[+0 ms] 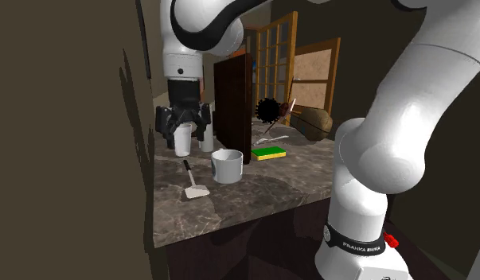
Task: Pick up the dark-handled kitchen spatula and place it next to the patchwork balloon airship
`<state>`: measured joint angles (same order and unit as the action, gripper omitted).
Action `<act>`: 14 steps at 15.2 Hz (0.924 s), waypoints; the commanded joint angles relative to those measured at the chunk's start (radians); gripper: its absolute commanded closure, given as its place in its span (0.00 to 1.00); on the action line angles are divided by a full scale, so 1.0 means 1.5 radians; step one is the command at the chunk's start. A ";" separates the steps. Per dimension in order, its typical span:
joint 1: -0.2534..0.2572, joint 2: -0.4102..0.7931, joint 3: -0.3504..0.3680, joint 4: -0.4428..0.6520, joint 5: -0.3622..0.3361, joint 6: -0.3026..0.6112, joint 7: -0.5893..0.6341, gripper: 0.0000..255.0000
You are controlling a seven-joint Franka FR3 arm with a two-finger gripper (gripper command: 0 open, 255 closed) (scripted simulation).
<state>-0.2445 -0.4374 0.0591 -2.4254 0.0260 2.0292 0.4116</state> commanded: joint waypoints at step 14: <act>-0.107 0.207 -0.011 -0.006 -0.056 0.217 0.269 0.00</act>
<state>-0.4036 -0.1397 0.0430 -2.4315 -0.0556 2.3383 0.8119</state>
